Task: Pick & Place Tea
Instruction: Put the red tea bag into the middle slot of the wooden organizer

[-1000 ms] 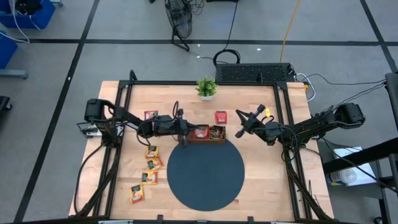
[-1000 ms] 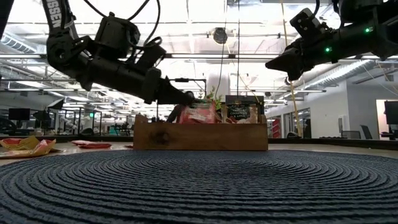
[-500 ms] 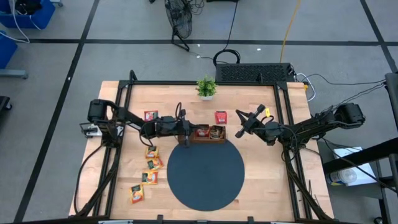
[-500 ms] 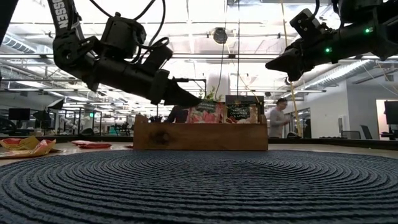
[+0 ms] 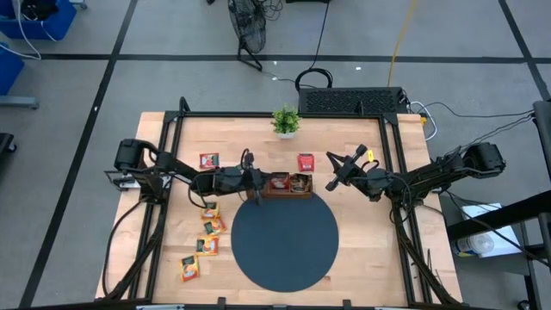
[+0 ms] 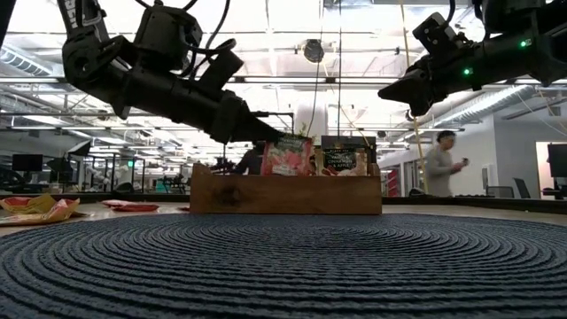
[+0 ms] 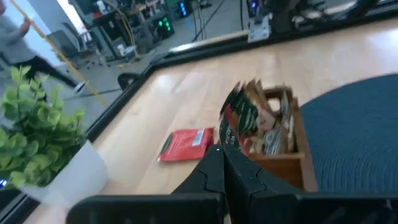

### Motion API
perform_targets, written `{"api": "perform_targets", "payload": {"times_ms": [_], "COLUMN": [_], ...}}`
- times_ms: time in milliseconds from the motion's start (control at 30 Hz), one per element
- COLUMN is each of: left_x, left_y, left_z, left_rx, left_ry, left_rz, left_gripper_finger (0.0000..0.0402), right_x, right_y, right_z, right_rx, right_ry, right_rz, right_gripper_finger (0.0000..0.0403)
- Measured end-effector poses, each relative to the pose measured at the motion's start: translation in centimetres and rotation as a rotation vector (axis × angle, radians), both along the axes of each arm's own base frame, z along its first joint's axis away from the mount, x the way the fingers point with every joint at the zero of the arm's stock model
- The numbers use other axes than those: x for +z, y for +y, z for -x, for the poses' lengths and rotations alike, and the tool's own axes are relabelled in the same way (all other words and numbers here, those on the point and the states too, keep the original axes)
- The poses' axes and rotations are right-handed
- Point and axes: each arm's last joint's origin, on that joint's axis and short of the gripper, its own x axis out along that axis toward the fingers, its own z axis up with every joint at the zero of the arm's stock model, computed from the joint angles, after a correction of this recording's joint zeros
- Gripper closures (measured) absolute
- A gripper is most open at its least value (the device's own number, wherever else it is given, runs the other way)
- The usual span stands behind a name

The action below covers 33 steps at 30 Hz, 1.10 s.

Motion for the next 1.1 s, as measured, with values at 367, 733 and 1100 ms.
{"api": "perform_targets", "payload": {"times_ms": [367,733,1100], "left_x": [-0.5,0.4,0.3], "left_y": [-0.3,-0.5,-0.4], "left_z": [0.2,0.6,0.6], "left_rx": [0.036,0.065,0.061], "left_ry": [0.061,0.075,0.071], "left_rz": [0.006,-0.018,0.0], "left_gripper_finger": [0.0401,0.0401,0.0401], "right_x": [0.0,0.0,0.0], "right_y": [0.0,0.0,0.0], "right_z": [0.0,0.0,0.0], "right_rx": [0.0,0.0,0.0], "right_ry": [0.0,0.0,0.0], "right_rz": [0.0,0.0,0.0], "right_gripper_finger": [0.0403,0.0403,0.0403]}}
